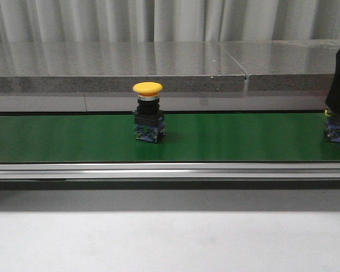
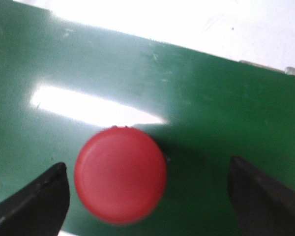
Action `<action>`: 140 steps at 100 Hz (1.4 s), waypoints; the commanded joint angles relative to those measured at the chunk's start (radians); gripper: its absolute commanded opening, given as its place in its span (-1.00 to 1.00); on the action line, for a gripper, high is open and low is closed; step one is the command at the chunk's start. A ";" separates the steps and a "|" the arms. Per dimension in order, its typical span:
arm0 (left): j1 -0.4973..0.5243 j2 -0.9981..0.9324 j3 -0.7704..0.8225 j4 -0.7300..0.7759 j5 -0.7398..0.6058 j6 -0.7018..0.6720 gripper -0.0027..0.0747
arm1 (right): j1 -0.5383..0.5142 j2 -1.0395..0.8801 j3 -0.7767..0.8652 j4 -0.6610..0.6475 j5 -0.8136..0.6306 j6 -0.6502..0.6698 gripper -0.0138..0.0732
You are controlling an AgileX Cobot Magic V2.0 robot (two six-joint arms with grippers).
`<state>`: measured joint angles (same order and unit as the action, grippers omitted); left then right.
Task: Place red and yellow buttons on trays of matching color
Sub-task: 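Grasp the red button with the right gripper and lift it, then carry the red button into the red tray and open the right gripper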
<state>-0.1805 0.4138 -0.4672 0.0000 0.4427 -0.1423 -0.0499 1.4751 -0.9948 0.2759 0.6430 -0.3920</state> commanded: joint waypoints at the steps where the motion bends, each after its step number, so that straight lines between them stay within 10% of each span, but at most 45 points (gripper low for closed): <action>1: -0.007 0.007 -0.027 0.000 -0.071 0.000 -0.98 | 0.000 -0.001 -0.043 0.013 -0.050 -0.015 0.80; 37: -0.007 0.007 -0.027 0.000 -0.071 0.000 -0.98 | -0.003 0.021 -0.049 0.012 -0.042 -0.016 -0.28; 140: -0.007 0.007 -0.027 0.000 -0.071 0.000 -0.98 | -0.312 0.594 -0.896 0.014 0.125 -0.015 -0.29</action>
<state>-0.1805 0.4138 -0.4672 0.0000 0.4427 -0.1423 -0.3401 2.0697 -1.8042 0.2763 0.7886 -0.3984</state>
